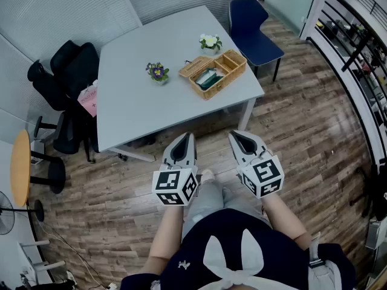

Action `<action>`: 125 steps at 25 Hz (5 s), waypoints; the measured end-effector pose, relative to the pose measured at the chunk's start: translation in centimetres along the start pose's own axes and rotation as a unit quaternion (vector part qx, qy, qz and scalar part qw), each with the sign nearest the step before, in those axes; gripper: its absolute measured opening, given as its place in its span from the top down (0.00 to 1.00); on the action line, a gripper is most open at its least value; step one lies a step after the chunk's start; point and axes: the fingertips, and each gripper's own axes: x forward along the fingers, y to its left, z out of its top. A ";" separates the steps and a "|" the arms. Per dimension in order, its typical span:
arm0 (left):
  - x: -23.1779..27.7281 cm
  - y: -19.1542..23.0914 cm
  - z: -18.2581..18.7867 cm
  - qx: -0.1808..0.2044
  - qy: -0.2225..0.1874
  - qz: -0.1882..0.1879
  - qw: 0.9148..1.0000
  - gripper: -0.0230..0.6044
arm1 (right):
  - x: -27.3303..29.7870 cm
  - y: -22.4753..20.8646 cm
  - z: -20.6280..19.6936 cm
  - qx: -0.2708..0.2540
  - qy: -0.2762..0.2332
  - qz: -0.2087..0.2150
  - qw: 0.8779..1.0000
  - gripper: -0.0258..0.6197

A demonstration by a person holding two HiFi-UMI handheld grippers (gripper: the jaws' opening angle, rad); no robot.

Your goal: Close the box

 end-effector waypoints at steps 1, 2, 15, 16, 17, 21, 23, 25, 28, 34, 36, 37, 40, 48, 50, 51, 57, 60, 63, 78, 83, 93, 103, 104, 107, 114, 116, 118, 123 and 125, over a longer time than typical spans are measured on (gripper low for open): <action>-0.1 -0.2 0.0 -0.001 0.000 -0.001 1.000 0.93 | -0.2 0.0 0.0 -0.001 0.000 0.000 1.000 0.96; -0.2 -0.3 0.0 -0.002 -0.001 -0.002 1.000 0.93 | -0.3 0.0 0.1 -0.002 -0.001 0.000 1.000 0.96; 2.3 -0.8 0.3 -0.013 -0.002 -0.026 1.000 0.93 | 0.4 -1.0 0.5 -0.013 -0.010 -0.002 1.000 0.95; 2.7 -0.6 0.5 -0.013 -0.002 -0.026 1.000 0.93 | 0.7 -1.2 0.5 -0.014 -0.009 -0.001 1.000 0.95; 3.0 -0.4 0.6 -0.013 -0.002 -0.025 1.000 0.93 | 0.9 -1.3 0.5 -0.013 -0.008 0.000 1.000 0.95; 4.6 0.3 1.2 -0.024 -0.001 -0.031 0.999 0.93 | 2.2 -2.2 0.7 -0.010 -0.003 0.001 1.000 0.95; 5.5 0.4 1.5 -0.042 -0.001 -0.051 0.998 0.92 | 2.9 -2.6 0.8 -0.009 -0.001 0.003 1.000 0.95; 6.3 0.7 1.7 -0.056 -0.001 -0.061 0.997 0.92 | 3.6 -3.0 0.8 -0.009 0.003 0.003 1.000 0.95; 7.6 1.5 2.0 -0.065 -0.003 -0.058 0.996 0.89 | 4.6 -3.5 0.5 -0.011 0.010 0.002 1.000 0.95; 10.5 3.8 2.1 -0.081 0.009 -0.051 0.995 0.71 | 7.2 -4.8 -0.1 -0.003 0.027 0.002 1.000 0.95; 11.3 4.7 2.0 -0.081 0.013 -0.048 0.995 0.67 | 8.1 -5.3 -0.1 -0.003 0.030 0.002 1.000 0.95; 11.8 5.1 2.0 -0.082 0.015 -0.048 0.995 0.65 | 8.5 -5.5 -0.1 -0.002 0.031 0.002 1.000 0.95; 13.2 6.2 2.0 -0.090 0.023 -0.048 0.995 0.62 | 9.7 -6.4 0.0 0.001 0.035 0.000 0.999 0.95; 16.7 9.6 1.1 -0.089 0.063 -0.037 0.993 0.58 | 12.7 -8.5 0.7 0.005 0.043 -0.011 0.999 0.95; 17.4 10.4 1.1 -0.093 0.068 -0.036 0.993 0.58 | 13.3 -8.9 0.9 0.005 0.045 -0.013 0.999 0.95; 17.7 10.7 1.1 -0.095 0.070 -0.035 0.992 0.58 | 13.7 -9.1 0.9 0.005 0.046 -0.013 0.999 0.95; 19.9 12.8 1.1 -0.122 0.079 -0.036 0.989 0.57 | 15.7 -10.0 1.3 0.006 0.051 -0.016 0.999 0.95; 21.1 13.7 1.1 -0.126 0.087 -0.034 0.988 0.57 | 16.6 -10.5 1.4 0.006 0.053 -0.018 0.998 0.95; 22.4 14.6 1.2 -0.123 0.094 -0.032 0.987 0.57 | 17.6 -11.1 1.5 0.006 0.057 -0.020 0.998 0.95; 28.8 19.9 -1.1 -0.141 0.144 -0.025 0.979 0.58 | 23.4 -14.1 2.0 0.005 0.066 -0.031 0.997 0.95; 30.9 21.5 -2.7 -0.164 0.162 -0.025 0.973 0.58 | 25.0 -15.0 2.0 0.004 0.068 -0.037 0.997 0.95; 35.3 24.2 -6.0 -0.245 0.189 -0.040 0.950 0.58 | 27.3 -16.4 1.7 0.008 0.071 -0.043 0.997 0.95; 37.3 26.3 -8.8 -0.361 0.196 -0.031 0.911 0.58 | 28.2 -16.6 1.6 0.009 0.077 -0.045 0.996 0.95; 37.5 26.4 -9.0 -0.376 0.194 -0.035 0.905 0.58 | 28.3 -16.6 1.7 0.008 0.077 -0.045 0.996 0.95; 38.2 26.8 -9.6 -0.409 0.194 -0.038 0.891 0.58 | 28.4 -16.5 1.8 0.007 0.078 -0.044 0.996 0.95; 39.6 27.7 -11.6 -0.452 0.203 -0.025 0.868 0.58 | 28.8 -16.5 1.4 0.004 0.087 -0.044 0.995 0.95; 40.0 27.9 -11.9 -0.471 0.200 -0.024 0.859 0.58 | 29.0 -16.6 1.4 0.002 0.089 -0.043 0.995 0.95; 40.4 28.1 -12.2 -0.491 0.196 -0.025 0.849 0.58 | 29.1 -16.6 1.4 0.001 0.091 -0.043 0.995 0.95; 41.1 28.3 -12.7 -0.511 0.191 -0.026 0.838 0.58 | 29.6 -16.7 1.1 0.000 0.098 -0.041 0.994 0.95; 41.3 28.4 -12.9 -0.520 0.187 -0.023 0.833 0.59 | 29.8 -16.8 0.9 0.000 0.099 -0.039 0.994 0.95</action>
